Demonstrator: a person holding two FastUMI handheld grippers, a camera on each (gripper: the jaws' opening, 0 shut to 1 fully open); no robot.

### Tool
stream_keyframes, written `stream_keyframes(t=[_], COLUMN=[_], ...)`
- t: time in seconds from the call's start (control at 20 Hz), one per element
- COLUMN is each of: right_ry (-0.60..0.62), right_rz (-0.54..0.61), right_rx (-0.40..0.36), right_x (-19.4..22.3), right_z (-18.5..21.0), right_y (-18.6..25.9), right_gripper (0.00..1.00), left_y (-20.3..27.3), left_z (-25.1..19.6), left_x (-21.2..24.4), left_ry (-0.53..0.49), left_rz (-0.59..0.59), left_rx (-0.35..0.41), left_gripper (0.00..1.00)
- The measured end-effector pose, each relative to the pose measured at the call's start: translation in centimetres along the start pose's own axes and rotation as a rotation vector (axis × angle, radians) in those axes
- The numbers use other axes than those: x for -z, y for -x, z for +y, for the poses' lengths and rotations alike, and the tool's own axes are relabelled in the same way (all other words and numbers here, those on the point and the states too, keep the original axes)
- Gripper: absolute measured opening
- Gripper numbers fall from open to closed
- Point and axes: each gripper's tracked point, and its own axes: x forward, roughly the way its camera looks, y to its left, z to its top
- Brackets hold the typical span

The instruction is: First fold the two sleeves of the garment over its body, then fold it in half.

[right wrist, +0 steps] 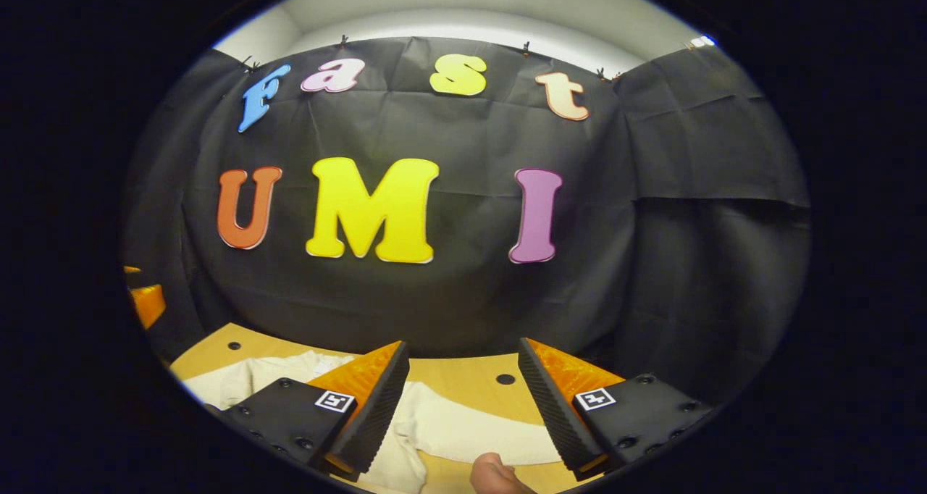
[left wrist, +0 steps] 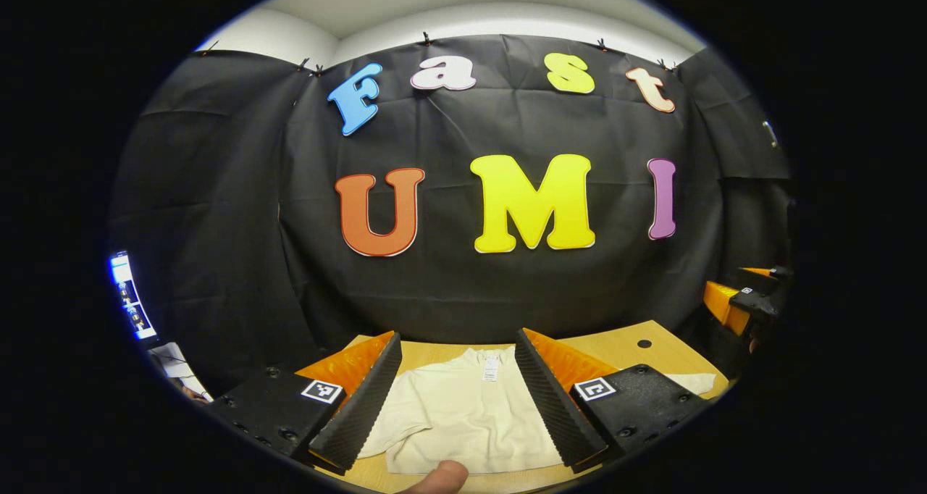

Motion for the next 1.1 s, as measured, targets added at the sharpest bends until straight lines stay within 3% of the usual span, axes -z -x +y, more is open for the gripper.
stream_keyframes(t=[0.25,0.65,0.9,1.1], right_ry=[0.012,-0.013,-0.049,-0.115], right_rz=[0.070,0.297,0.478,0.700], right_rx=[0.135,0.225,0.301,0.360], right_x=[4.3,18.2,27.0,34.6], right_z=[-8.8,-16.8,-20.6,-22.0], right_y=[-4.5,-7.8,-8.1,-7.3], right_gripper=[0.94,0.94,0.95,0.96], left_y=[0.5,2.3,3.2,3.2], left_z=[-0.9,-2.3,-3.8,-3.9], left_x=[0.1,-1.1,-2.2,-2.9], left_ry=[-0.023,-0.095,-0.069,-0.084], left_rz=[0.006,-0.019,-0.039,-0.075], left_rx=[-0.045,-0.149,-0.123,-0.093], left_gripper=[1.00,0.99,1.00,1.00])
